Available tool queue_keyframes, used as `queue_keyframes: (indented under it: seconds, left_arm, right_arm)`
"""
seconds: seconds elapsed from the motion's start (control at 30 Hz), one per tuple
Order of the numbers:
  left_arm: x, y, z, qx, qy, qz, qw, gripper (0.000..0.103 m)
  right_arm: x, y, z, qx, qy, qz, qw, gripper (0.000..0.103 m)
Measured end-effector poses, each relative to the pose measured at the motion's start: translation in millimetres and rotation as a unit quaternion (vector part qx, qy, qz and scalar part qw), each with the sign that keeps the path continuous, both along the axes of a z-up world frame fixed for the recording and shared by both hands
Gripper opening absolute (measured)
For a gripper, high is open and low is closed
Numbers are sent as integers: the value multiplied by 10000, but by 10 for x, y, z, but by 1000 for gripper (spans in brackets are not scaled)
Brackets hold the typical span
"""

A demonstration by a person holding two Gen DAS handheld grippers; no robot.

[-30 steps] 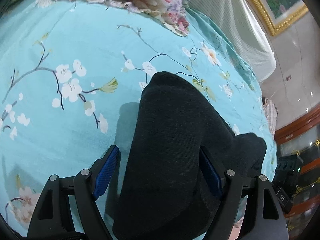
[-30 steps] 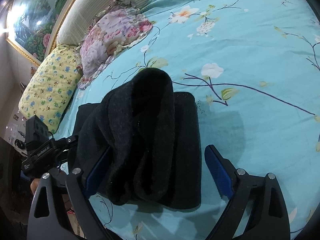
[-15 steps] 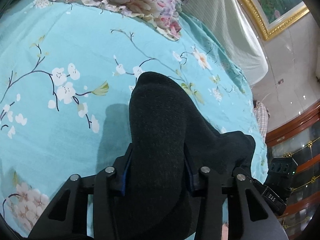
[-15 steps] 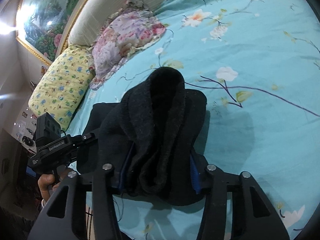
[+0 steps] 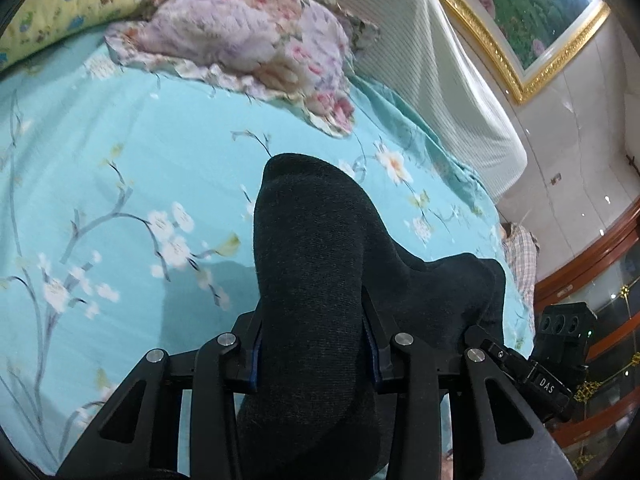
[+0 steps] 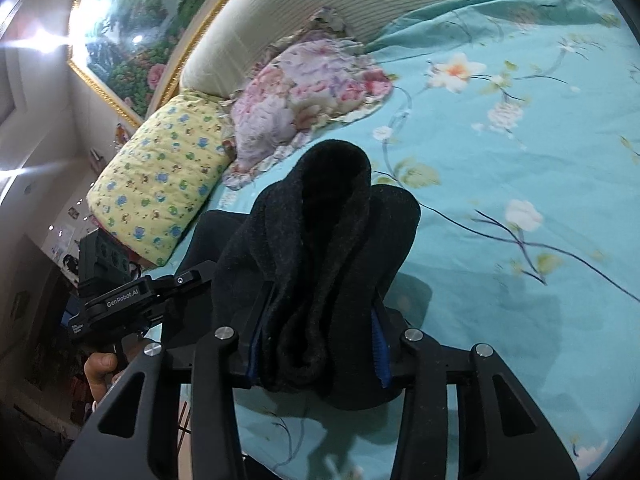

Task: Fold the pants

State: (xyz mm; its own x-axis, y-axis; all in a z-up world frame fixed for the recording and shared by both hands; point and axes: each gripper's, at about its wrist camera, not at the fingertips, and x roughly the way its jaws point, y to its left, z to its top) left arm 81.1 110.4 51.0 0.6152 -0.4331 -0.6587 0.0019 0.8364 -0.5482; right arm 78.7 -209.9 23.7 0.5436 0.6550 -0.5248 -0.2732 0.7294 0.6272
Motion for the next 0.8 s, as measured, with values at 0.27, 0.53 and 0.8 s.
queue_keyframes:
  seconds: [0.27, 0.53, 0.8]
  left_arm:
    - [78, 382, 95, 180, -91, 423, 9989, 38]
    - [235, 742, 144, 293, -199, 827, 9959, 38]
    - [399, 961, 35, 362, -115, 1081, 9934, 38]
  right_arm:
    - [373, 393, 112, -65, -177, 395, 9990, 44]
    - [768, 771, 192, -62, -363, 791, 9962, 44]
    - [1123, 1057, 129, -149, -372, 1041, 9938, 44]
